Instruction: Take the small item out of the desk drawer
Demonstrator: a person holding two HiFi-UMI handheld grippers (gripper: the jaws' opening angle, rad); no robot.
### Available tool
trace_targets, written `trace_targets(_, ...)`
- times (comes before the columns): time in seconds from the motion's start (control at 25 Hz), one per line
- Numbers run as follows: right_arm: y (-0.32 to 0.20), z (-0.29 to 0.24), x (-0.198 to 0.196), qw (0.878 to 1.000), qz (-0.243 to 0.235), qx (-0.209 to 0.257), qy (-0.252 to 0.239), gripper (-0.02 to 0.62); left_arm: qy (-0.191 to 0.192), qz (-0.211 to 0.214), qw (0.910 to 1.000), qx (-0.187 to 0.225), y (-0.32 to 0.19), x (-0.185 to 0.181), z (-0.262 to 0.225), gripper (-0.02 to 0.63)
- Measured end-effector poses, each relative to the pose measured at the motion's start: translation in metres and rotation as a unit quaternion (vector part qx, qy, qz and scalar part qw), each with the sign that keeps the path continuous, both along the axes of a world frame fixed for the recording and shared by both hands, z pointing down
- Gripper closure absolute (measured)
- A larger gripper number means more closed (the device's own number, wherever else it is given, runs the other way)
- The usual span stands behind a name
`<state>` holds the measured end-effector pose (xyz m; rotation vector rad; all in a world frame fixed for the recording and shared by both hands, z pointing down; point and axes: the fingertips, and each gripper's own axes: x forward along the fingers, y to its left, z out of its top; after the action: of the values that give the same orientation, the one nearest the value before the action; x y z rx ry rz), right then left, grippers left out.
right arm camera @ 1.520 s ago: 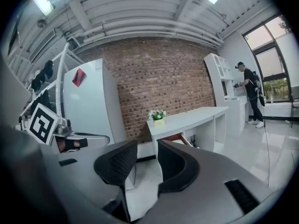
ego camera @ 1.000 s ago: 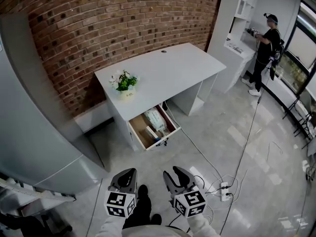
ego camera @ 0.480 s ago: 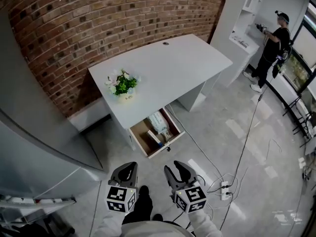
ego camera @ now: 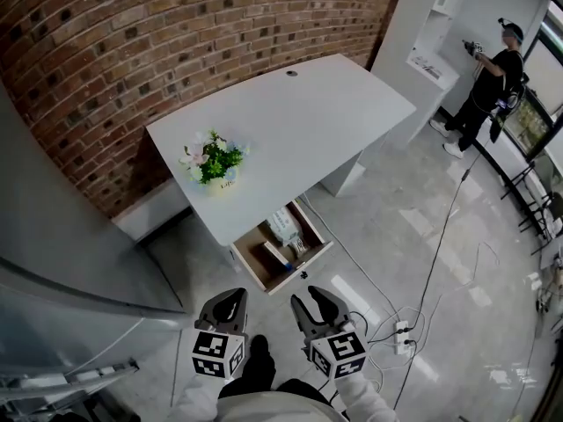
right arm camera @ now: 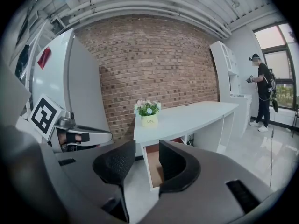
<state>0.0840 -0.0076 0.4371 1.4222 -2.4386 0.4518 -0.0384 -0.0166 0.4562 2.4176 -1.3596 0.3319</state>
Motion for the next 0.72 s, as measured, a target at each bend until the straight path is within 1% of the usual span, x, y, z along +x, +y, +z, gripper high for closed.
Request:
trace_targets(0.4, -0.022, 0.017, -0.01, 1.0, -0.003, -0.02, 0.02, 0.425, 0.013, -0.001, 0.9998, -0.014, -0.019, -0.01, 0.012, 0.588)
trace_targets(0.72, -0.046, 0.038, -0.013, 0.999, -0.015, -0.036, 0.027, 0.425, 0.009, -0.009, 0.9997, -0.023, -0.038, -0.013, 0.023, 0.588)
